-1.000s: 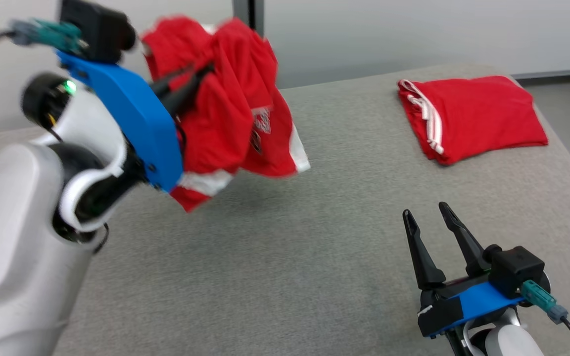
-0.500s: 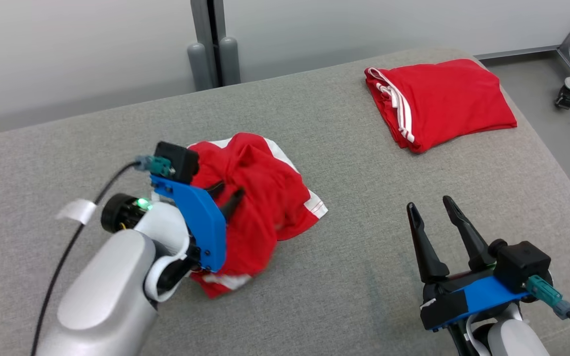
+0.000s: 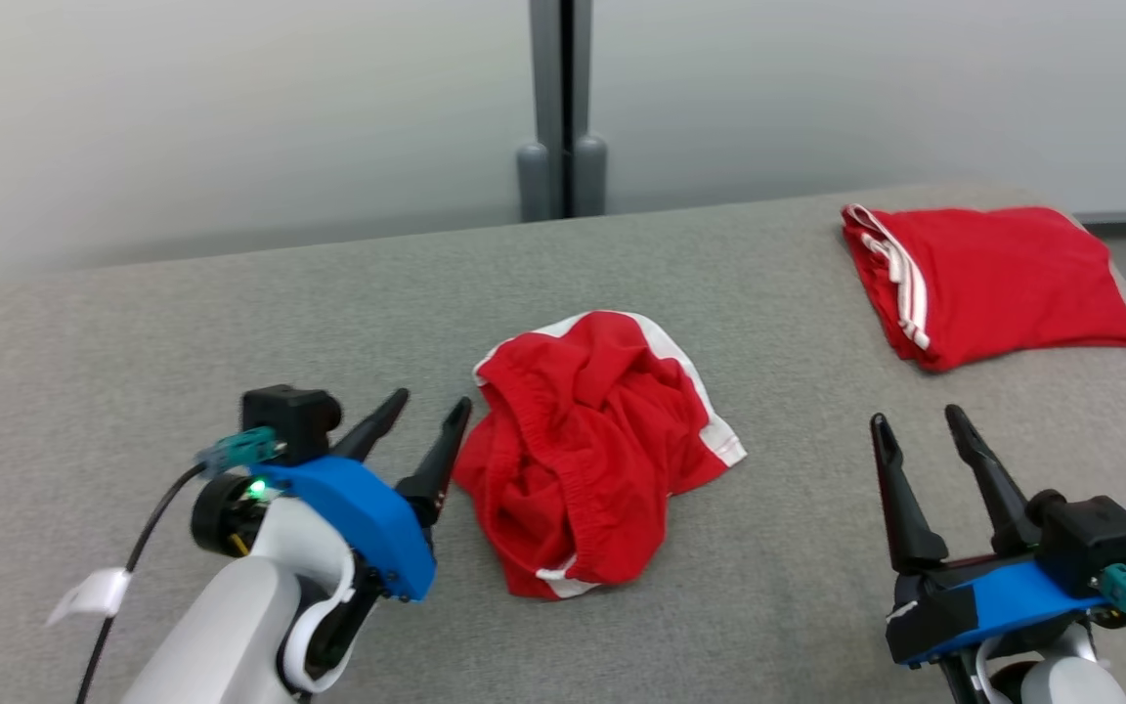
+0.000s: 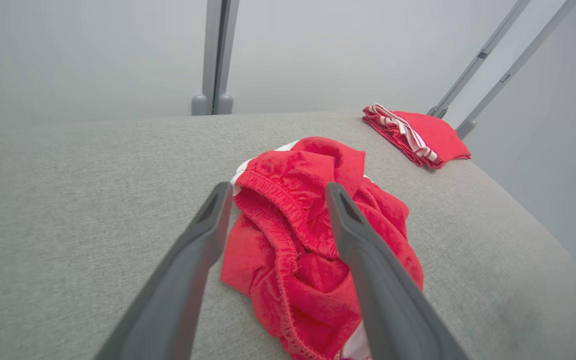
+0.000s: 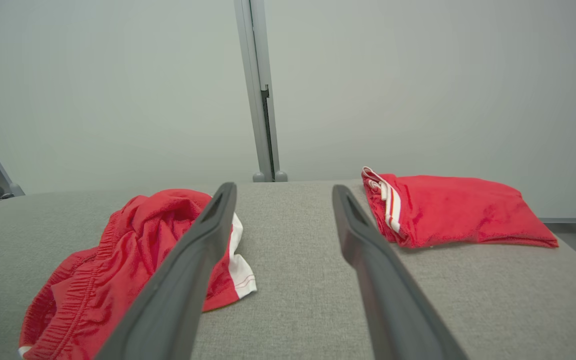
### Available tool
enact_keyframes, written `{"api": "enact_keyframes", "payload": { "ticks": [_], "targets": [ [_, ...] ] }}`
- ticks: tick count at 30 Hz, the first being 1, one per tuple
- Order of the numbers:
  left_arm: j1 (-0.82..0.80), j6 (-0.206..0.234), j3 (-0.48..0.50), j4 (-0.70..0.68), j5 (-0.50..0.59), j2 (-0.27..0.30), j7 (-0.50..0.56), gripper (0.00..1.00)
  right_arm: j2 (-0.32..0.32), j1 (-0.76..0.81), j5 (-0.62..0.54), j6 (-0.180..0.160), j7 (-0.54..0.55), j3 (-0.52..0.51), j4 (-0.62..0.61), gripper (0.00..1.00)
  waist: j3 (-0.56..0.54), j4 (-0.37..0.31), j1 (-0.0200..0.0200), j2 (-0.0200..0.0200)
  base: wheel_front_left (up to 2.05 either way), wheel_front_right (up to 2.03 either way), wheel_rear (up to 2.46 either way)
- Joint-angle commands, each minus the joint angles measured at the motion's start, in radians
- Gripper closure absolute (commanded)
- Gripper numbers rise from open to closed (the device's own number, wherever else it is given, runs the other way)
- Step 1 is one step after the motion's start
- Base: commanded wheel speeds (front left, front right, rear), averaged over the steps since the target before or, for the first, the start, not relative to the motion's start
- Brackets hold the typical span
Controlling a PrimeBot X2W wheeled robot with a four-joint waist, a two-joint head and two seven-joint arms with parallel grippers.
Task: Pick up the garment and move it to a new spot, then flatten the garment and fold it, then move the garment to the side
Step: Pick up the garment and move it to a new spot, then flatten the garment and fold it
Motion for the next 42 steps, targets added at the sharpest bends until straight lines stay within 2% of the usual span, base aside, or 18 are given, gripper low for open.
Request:
{"api": "enact_keyframes", "payload": {
  "ticks": [1,7,13,21,32,42],
  "targets": [
    [0.033,0.018,0.025,-0.033,-0.001,0.017,-0.038,0.00,-0.001,0.020,-0.010,0.000,0.007,-0.015,-0.017,0.00,-0.009,0.024,0.0001,0.0000,0.00,0.00,0.00],
    [0.149,0.095,0.117,-0.135,-0.011,0.043,-0.187,0.00,-0.001,0.047,-0.008,0.000,0.022,-0.034,-0.041,0.00,-0.038,0.087,0.0001,0.0000,0.00,0.00,0.00],
    [0.248,0.149,0.172,-0.191,0.041,0.097,-0.313,0.00,-0.001,0.061,-0.001,0.000,0.032,-0.040,-0.050,0.00,-0.050,0.116,0.0001,0.0000,0.00,0.00,0.00],
    [0.365,0.217,0.219,-0.210,0.095,0.131,-0.400,0.00,0.000,0.083,-0.001,0.000,0.027,-0.046,-0.034,0.00,-0.062,0.125,0.0001,0.0000,0.00,0.00,0.00],
    [0.393,0.225,0.226,-0.186,0.134,0.151,-0.415,0.00,0.000,0.102,0.009,0.000,0.022,-0.038,0.022,0.00,-0.082,0.104,0.0001,0.0000,0.00,0.00,0.00],
    [0.393,0.240,0.208,-0.189,0.143,0.159,-0.385,0.00,0.000,0.099,0.022,0.000,0.019,-0.025,0.044,0.00,-0.084,0.079,0.0001,0.0000,0.00,0.00,0.00]
  ]
}}
